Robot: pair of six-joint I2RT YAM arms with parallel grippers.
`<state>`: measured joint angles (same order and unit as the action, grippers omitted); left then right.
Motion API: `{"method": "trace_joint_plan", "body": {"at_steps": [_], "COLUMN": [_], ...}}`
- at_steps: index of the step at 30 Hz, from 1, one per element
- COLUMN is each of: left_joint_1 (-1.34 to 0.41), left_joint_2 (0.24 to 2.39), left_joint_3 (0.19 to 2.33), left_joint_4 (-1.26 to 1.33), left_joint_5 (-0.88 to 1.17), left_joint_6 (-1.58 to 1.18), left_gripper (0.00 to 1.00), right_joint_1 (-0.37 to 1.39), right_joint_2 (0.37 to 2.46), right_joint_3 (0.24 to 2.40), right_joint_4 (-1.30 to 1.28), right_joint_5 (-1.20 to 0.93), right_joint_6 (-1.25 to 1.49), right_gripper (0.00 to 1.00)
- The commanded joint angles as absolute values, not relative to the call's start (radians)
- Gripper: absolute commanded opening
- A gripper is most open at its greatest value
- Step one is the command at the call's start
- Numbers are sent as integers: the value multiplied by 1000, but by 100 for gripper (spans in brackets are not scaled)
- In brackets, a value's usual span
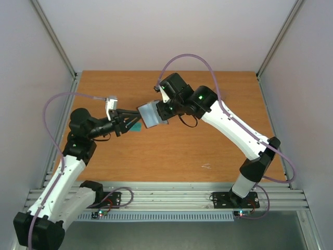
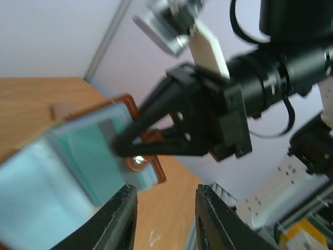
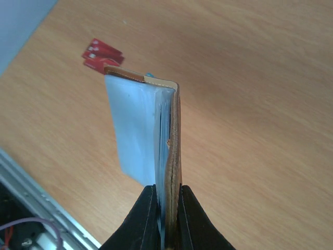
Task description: Take the credit cards out of the card holder
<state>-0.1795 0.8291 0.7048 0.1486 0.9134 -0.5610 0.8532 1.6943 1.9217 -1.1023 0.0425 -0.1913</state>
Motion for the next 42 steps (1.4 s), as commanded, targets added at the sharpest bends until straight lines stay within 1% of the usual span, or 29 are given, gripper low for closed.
{"method": "trace_joint_plan", "body": {"at_steps": [1, 6, 9, 16, 18, 20, 22, 25, 29, 30, 37, 42], "left_joint_1": [-242, -245, -245, -245, -245, -245, -245, -247, -248, -248, -244, -195], "left_joint_2": [883, 903, 897, 886, 887, 887, 886, 886, 882, 880, 853, 830], "left_joint_3": [737, 742, 741, 717, 708, 696, 699, 707, 720, 723, 725, 700], "left_joint_4": [108, 36, 32, 88, 137, 217, 265, 274, 360, 377, 392, 379], "left_joint_5": [979, 889, 885, 904, 928, 951, 966, 976, 986, 978, 993, 929], "left_joint_6": [-458, -434, -425, -439, -453, -489, -525, -542, -607, -634, -661, -696], "left_gripper": [32, 31, 32, 34, 37, 37, 34, 25, 5, 1, 0, 0], "right_joint_1": [861, 860, 859, 859, 859, 858, 859, 859, 853, 847, 781, 758], "right_joint_2": [1657, 1560, 1517, 1464, 1447, 1451, 1471, 1485, 1495, 1497, 1468, 1415], "right_joint_3": [1930, 1792, 1725, 1643, 1613, 1604, 1612, 1612, 1606, 1602, 1537, 1520], "right_joint_4": [-994, -796, -702, -587, -541, -523, -537, -534, -524, -520, -505, -545], "right_joint_5": [-101, -267, -349, -539, -598, -622, -602, -592, -559, -554, -542, -533], "right_joint_6": [-182, -182, -180, -219, -226, -226, -227, -234, -242, -237, -164, -183], "right_gripper": [1, 1, 1, 1, 1, 1, 1, 1, 1, 1, 1, 1]}}
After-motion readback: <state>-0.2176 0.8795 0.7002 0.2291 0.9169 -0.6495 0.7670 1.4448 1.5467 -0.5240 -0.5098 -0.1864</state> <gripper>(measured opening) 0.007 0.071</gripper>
